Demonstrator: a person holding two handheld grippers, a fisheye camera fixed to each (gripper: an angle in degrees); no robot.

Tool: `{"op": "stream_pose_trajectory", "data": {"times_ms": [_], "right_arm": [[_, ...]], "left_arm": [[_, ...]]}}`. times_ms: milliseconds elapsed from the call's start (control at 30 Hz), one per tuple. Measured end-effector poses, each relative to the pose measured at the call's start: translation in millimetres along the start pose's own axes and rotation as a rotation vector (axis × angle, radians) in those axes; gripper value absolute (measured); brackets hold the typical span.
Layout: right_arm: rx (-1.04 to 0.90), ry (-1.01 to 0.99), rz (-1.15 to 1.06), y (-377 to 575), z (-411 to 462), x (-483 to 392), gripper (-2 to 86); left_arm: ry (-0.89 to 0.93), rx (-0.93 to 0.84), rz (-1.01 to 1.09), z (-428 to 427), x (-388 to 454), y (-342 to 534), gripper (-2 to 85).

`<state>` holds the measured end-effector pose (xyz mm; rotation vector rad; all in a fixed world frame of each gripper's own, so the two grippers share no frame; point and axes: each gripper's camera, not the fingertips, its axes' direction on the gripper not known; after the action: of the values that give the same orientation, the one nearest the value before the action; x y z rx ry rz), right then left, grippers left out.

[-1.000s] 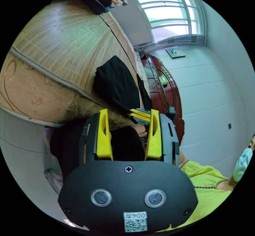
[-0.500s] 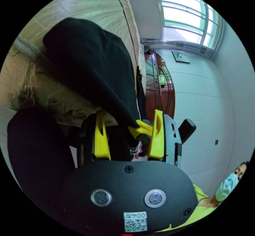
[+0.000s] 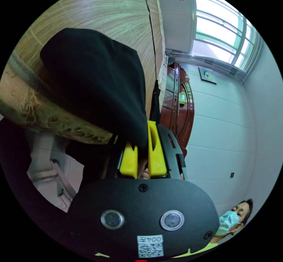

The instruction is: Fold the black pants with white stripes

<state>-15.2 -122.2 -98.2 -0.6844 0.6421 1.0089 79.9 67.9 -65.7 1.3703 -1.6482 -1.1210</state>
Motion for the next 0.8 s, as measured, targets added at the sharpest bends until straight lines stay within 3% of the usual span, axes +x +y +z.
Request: {"op": "stream_pose_trajectory", "data": {"times_ms": [233,400,800], "right_arm": [[-0.001,-0.097,0.161,-42,23,40,24.2],[-0.018,-0.061,0.226,-69,24,45,23.2],[-0.059,-0.068,0.233,-76,67,26,23.5]], "left_arm": [[-0.019,-0.037,-0.005,23,62,21,7.0],[0.017,-0.036,-0.015,29,87,42,7.0],[0.072,-0.03,-0.062,89,165,108,7.3]]}}
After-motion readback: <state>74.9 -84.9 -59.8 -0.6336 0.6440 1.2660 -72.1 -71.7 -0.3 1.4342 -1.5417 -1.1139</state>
